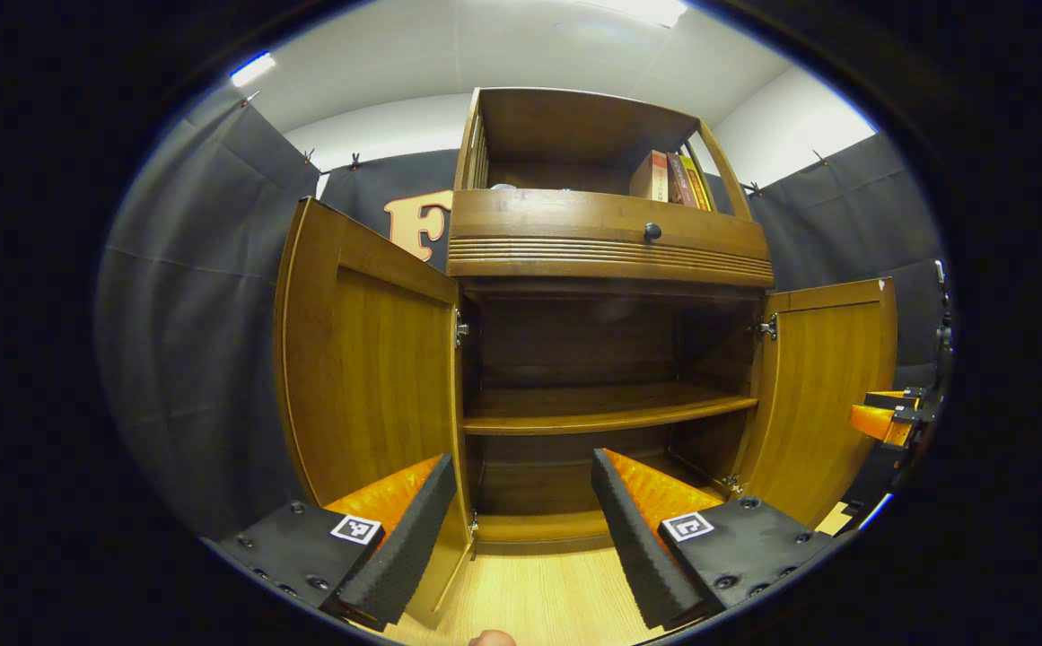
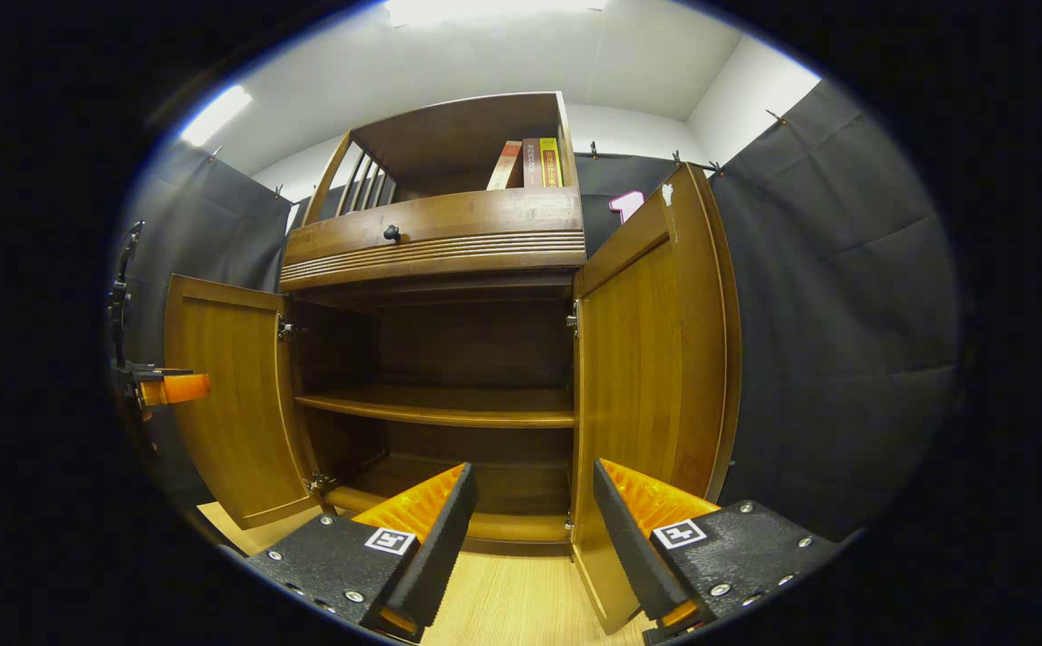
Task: Open the right door of the double-door shoe cabinet with the right hand, and open the left door with the left hand.
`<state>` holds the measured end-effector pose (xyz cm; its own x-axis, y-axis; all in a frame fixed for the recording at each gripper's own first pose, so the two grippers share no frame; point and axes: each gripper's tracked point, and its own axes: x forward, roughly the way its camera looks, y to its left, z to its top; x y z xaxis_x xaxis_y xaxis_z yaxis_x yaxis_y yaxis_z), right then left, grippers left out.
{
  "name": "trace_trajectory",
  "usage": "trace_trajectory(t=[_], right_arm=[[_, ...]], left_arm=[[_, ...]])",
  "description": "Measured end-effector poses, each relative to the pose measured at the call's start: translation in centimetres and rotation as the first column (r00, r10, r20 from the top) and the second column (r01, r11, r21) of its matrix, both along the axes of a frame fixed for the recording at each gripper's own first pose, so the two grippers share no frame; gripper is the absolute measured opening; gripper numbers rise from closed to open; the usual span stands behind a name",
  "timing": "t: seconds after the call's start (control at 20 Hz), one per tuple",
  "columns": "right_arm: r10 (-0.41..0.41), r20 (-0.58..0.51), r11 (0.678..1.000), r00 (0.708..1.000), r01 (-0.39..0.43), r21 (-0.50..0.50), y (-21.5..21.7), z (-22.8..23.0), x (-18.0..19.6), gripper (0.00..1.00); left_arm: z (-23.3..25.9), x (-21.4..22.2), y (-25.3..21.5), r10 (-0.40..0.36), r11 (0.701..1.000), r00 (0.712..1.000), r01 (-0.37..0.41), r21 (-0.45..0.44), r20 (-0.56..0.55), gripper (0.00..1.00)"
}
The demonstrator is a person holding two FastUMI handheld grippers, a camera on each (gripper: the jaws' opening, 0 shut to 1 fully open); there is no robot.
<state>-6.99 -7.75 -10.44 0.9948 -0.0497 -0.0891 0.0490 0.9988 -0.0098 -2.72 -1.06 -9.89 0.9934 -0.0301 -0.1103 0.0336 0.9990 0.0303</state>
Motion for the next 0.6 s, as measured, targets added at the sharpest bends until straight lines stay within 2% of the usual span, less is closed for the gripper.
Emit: trace_trajectory(t=[0.6], right_arm=[[0.013, 0.003, 1.0, 1.0, -0.013, -0.006, 0.9, 0.2, 0.3, 0.81]], left_arm=[[0.0, -0.6, 1.4, 0.027, 1.0, 1.0, -0.027, -0.003, 0.002, 0.99]])
